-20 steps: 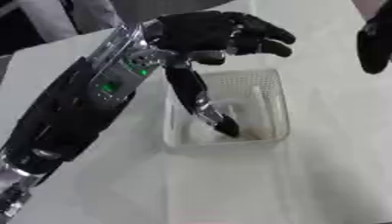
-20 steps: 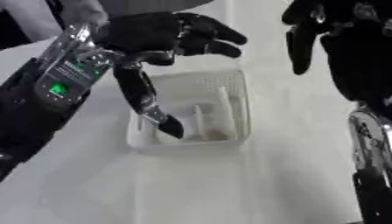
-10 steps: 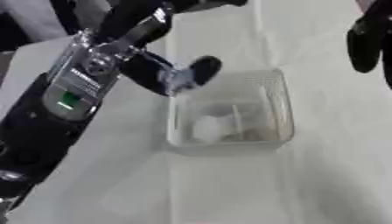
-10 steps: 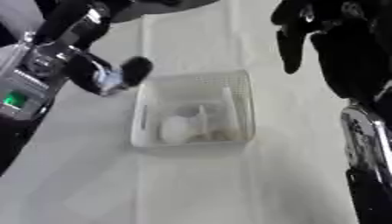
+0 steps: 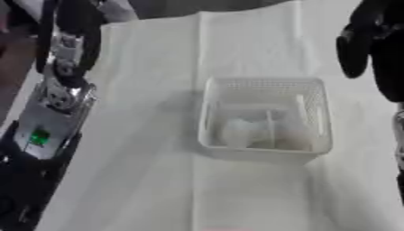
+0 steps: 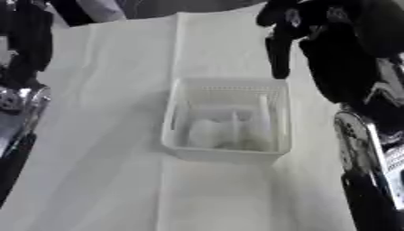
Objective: Pick up objects on the table and place them in the box.
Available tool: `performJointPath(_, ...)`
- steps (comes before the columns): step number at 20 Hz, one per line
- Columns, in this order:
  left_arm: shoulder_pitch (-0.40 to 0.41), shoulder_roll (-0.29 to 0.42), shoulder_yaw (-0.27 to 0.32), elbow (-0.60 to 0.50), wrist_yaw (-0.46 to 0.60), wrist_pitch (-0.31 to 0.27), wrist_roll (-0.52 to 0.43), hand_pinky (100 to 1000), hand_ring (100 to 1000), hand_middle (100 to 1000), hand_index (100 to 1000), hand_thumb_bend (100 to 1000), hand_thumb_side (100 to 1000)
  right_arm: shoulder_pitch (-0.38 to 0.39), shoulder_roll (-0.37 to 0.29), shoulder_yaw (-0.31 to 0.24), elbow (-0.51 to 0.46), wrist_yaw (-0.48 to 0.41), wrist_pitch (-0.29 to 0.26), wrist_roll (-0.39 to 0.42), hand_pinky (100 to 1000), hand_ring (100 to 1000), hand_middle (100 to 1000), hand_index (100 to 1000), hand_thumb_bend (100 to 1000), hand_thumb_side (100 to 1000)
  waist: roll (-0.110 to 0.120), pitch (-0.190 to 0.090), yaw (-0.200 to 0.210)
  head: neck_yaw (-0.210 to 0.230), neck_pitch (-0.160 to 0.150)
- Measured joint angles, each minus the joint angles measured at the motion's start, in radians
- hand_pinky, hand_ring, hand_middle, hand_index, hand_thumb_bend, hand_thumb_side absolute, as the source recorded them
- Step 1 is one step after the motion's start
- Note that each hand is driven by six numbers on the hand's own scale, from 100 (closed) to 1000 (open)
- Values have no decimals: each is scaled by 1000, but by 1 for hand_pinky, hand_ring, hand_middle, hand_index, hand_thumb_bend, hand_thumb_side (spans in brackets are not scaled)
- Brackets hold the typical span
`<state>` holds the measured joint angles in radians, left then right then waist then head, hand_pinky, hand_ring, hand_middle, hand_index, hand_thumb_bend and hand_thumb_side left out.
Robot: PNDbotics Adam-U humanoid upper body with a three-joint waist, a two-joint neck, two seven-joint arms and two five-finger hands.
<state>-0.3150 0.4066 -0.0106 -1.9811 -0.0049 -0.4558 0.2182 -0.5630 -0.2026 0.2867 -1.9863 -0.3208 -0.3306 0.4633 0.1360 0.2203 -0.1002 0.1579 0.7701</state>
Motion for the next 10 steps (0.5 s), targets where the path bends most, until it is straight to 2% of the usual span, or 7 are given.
performJointPath(2,8,-48,13,0,18,0,24,652,855,866,906,277,1000,0,1,3,0,-1,7,-8,206,364,690,882,100,920,0,5,16,-1,0)
performJointPath(3,12,-71,17,0,24,1,32,653,864,873,910,305,1000,0,3,4,0,-1,10,-11,210,373,714,893,100,885,-1,8,23,-1,0)
performJointPath(4,17,-94,19,0,26,2,38,653,864,871,911,309,1000,0,5,7,0,-1,12,-13,212,377,722,895,100,921,-3,10,27,-6,0)
performJointPath(6,25,-128,22,0,31,6,45,657,872,876,916,330,1000,1,7,15,0,-1,14,-12,219,389,741,906,100,924,-6,15,33,-9,0)
performJointPath(7,27,-141,22,0,32,7,45,676,885,889,925,348,1000,1,7,18,0,-1,15,-10,243,425,777,927,100,936,-8,18,34,-9,0)
performJointPath(9,31,-152,22,0,32,12,40,704,900,901,934,358,1000,1,8,26,0,-5,12,-1,279,463,811,938,100,957,-10,23,34,-9,0)
performJointPath(10,33,-154,22,0,31,15,36,698,897,898,932,357,1000,1,8,30,0,-8,9,6,269,454,803,936,100,952,-10,24,33,-9,0)
